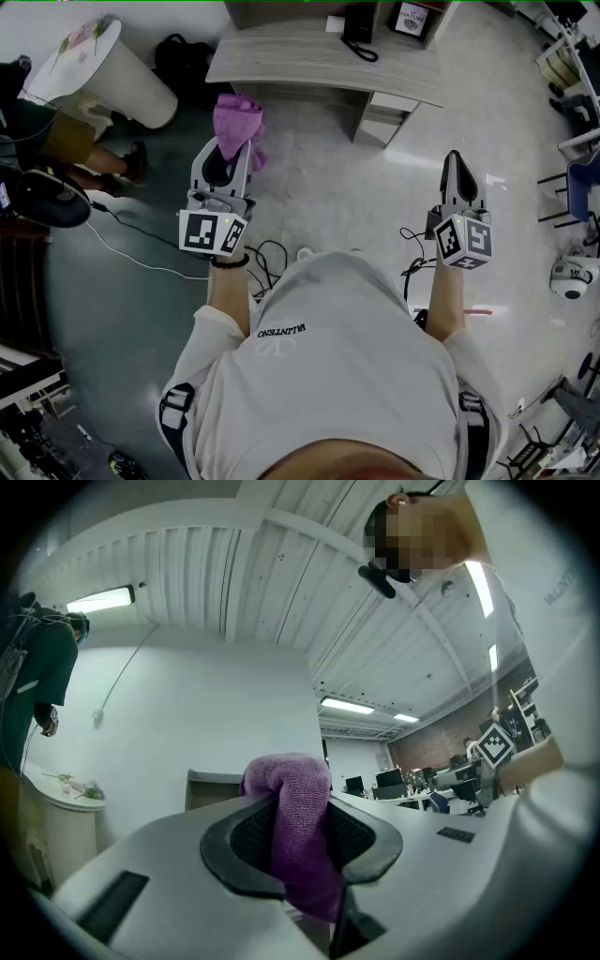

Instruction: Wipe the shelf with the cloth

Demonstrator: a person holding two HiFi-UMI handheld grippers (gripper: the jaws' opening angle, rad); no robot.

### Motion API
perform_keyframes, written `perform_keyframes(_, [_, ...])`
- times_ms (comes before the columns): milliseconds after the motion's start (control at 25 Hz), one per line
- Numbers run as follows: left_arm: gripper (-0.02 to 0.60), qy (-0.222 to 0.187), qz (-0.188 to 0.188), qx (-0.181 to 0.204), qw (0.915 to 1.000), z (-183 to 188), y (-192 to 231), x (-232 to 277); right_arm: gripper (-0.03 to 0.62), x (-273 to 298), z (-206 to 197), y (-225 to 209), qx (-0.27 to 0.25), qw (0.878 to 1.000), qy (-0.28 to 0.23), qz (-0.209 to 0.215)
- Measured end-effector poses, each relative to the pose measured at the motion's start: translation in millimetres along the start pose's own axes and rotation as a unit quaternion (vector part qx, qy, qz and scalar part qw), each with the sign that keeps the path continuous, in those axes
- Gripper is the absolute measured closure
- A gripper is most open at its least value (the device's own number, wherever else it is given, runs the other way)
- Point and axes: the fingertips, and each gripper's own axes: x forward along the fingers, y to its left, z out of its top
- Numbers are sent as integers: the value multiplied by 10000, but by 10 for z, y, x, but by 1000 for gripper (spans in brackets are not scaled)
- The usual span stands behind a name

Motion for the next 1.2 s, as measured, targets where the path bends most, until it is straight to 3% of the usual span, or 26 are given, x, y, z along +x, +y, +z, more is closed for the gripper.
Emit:
perform_keyframes(240, [477, -4, -77, -55, 10000, 9, 5, -63, 595, -16, -51, 97, 286, 9996, 56, 54])
perform_keyframes(760, [477, 101, -494, -147, 9986, -152, 183, -219, 595, -99, -273, 387, 336, 9986, 238, -346])
perform_keyframes(960, [477, 148, -482, -178, 9986, -210, 309, -265, 595, -83, -360, 505, 319, 9983, 355, -343])
perform_keyframes(1200, [477, 197, -363, -300, 9987, -373, 386, -176, 595, 1, -276, 449, 253, 9988, 149, -390])
